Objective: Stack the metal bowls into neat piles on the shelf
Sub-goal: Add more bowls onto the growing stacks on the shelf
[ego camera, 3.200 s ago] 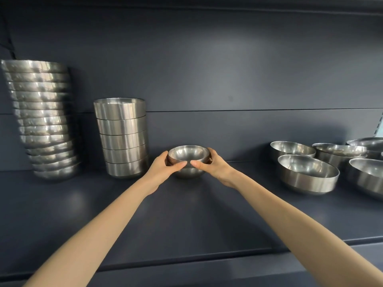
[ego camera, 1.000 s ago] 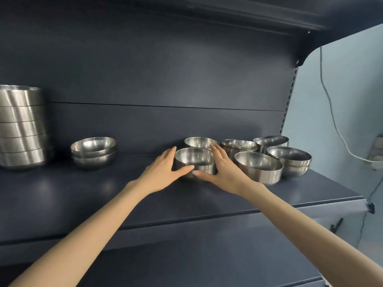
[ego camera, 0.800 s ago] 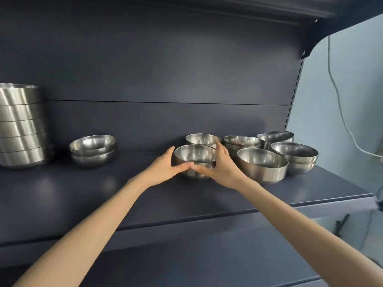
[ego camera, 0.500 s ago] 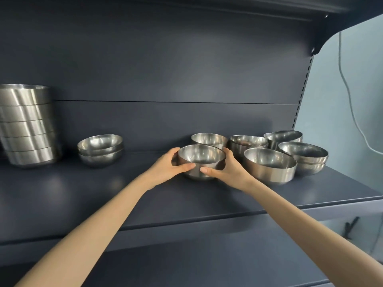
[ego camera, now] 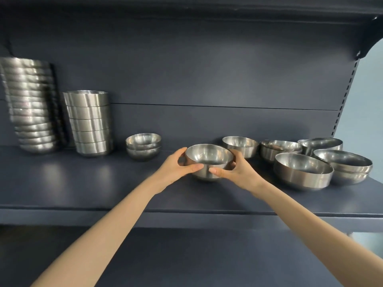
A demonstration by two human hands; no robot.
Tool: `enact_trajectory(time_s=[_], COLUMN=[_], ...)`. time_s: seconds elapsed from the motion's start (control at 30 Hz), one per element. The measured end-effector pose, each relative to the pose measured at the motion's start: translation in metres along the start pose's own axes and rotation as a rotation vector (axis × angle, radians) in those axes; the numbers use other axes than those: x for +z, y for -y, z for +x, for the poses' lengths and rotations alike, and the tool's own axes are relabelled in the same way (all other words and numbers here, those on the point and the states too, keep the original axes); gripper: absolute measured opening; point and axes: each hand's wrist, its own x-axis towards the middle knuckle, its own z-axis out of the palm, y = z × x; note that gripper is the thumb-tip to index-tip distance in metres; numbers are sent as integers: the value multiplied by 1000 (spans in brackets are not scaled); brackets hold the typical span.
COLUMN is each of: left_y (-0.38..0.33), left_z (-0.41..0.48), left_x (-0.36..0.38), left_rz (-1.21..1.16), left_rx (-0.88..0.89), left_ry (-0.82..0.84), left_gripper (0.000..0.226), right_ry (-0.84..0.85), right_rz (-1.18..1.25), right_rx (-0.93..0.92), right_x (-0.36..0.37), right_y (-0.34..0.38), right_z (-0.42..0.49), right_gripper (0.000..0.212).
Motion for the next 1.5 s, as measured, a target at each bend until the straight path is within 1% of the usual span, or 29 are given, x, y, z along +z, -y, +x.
enact_trajectory(time_s=[0.03,0.07,0.13,0.2,0.3,0.37,0.4,0.47,0.57,0.6,0.67,0.7,0.73,0.8,0.87,0.93,1.0,1.07,1.13,1.23,1.37,1.4,1.5], left_y=[2,2,4,6,6,5,5,7,11,12,12,12,11,7,-6,-25,-47,-69,-87,-101,-103,-100,-90], left_z=[-4,-9,-16,-20,-20,-22,-23,-24,-23,-22,-22,-21,-21,-22,-21,-18,-16,-15,-14,-6,15,19,31], left_x=[-4,-8,-16,-25,-40,-51,-56,-67,-85,-91,-102,-107,-113,-126,-143,-168,-200,-236,-273,-321,-363,-371,-386], left_rz=[1,1,6,10,3,-1,-7,-15,-40,-46,-54,-49,-45,-31,-2,1,-8,36,121,190,246,239,191], left_rx=[-9,-11,-18,-24,-6,3,10,9,38,44,60,73,89,124,184,260,339,401,432,438,429,416,359], left_ry=[-5,-6,-1,-10,-6,11,18,24,24,20,15,22,28,20,-31,-99,-161,-182,-188,-206,-279,-303,-315], left_gripper=[118,123,126,125,110,91,86,86,66,68,89,93,88,68,54,47,46,44,41,38,38,40,57], right_ry=[9,12,14,10,-6,-14,-25,-42,-67,-73,-86,-90,-95,-112,-134,-156,-165,-144,-118,-112,-89,-83,-62], right_rz=[11,22,29,41,64,84,87,83,97,99,105,113,120,127,142,169,187,199,202,199,203,199,168], right_rx=[4,3,9,11,-4,-9,-12,-28,-42,-46,-54,-55,-55,-71,-112,-167,-234,-284,-313,-329,-325,-326,-315], right_x=[4,8,17,26,41,50,56,66,82,87,97,102,107,115,123,133,146,161,178,203,228,233,245], right_y=[-1,0,2,7,17,24,27,34,44,48,54,56,59,71,92,121,154,187,214,246,277,282,288], right_z=[0,0,0,0,3,4,5,6,9,10,12,13,14,17,24,36,54,76,98,132,169,177,201], right_gripper=[113,109,105,105,102,99,98,94,88,87,85,84,84,83,79,75,75,77,87,98,97,95,91])
